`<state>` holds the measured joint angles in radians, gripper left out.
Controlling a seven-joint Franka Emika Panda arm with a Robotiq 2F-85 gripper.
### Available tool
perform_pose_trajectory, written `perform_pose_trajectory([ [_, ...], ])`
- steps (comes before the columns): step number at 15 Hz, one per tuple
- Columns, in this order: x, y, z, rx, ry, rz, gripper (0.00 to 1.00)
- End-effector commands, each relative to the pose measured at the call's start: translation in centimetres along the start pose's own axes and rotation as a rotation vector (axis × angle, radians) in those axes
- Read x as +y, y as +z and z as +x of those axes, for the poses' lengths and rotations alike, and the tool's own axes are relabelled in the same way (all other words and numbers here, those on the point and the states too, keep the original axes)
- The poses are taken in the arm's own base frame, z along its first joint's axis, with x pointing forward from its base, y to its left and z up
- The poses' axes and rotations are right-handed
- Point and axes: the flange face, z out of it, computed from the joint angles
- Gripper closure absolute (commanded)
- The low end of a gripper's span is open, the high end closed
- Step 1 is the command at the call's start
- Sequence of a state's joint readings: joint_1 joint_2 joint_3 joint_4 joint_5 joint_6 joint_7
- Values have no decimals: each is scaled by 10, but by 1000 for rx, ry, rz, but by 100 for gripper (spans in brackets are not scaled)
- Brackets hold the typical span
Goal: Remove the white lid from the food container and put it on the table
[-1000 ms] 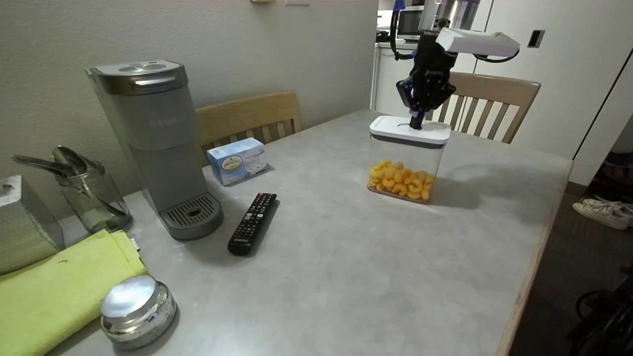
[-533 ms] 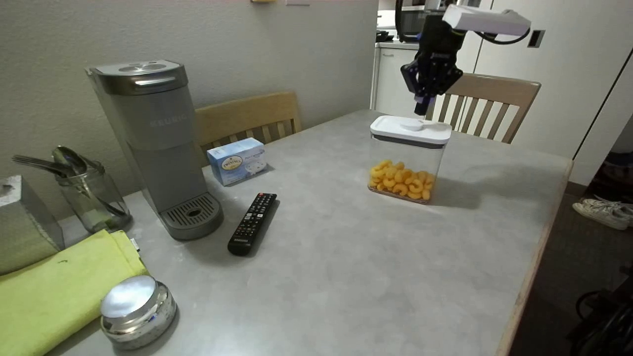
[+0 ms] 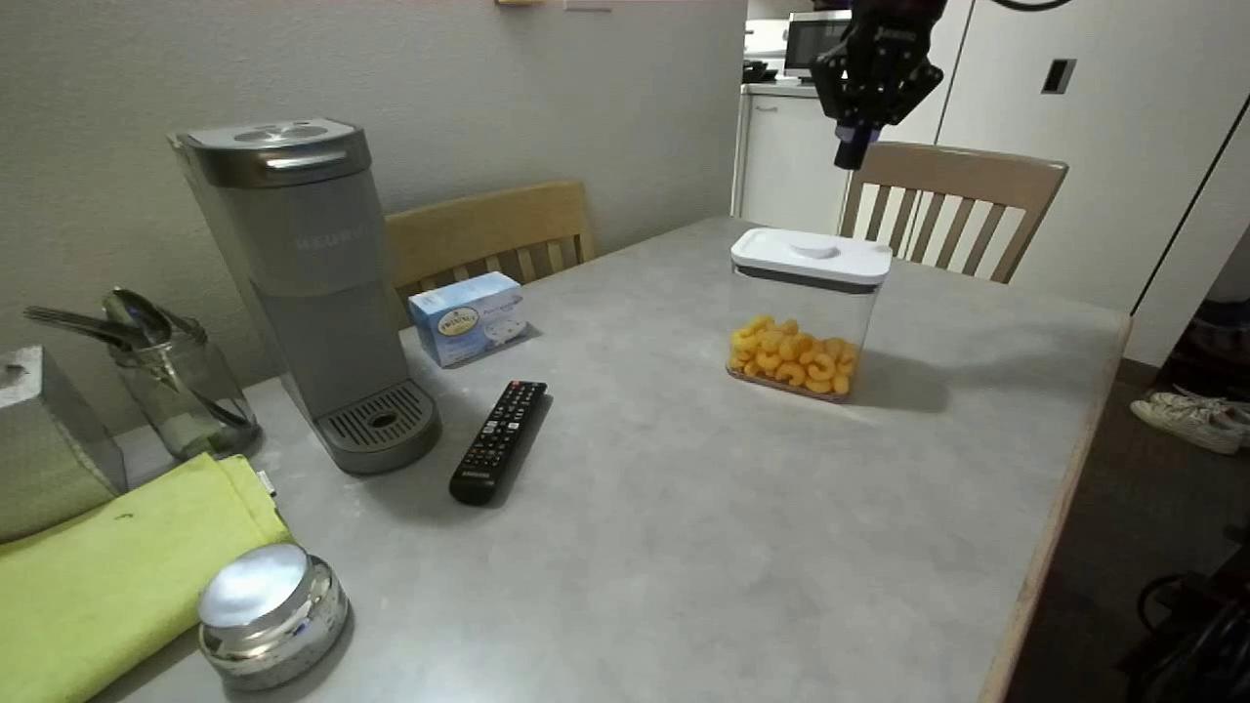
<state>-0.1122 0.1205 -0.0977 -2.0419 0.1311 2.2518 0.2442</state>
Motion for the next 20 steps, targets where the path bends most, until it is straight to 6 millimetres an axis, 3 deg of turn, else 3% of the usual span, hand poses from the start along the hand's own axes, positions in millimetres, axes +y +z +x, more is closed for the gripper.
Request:
perform_pose_trajectory([
  [1, 9, 4, 1, -11, 16, -36, 61],
  [9, 13, 23, 1, -46, 24, -41, 3],
  [18, 9, 32, -1, -202, -260, -14, 0],
  [20, 7, 29, -7, -173, -224, -20, 0],
])
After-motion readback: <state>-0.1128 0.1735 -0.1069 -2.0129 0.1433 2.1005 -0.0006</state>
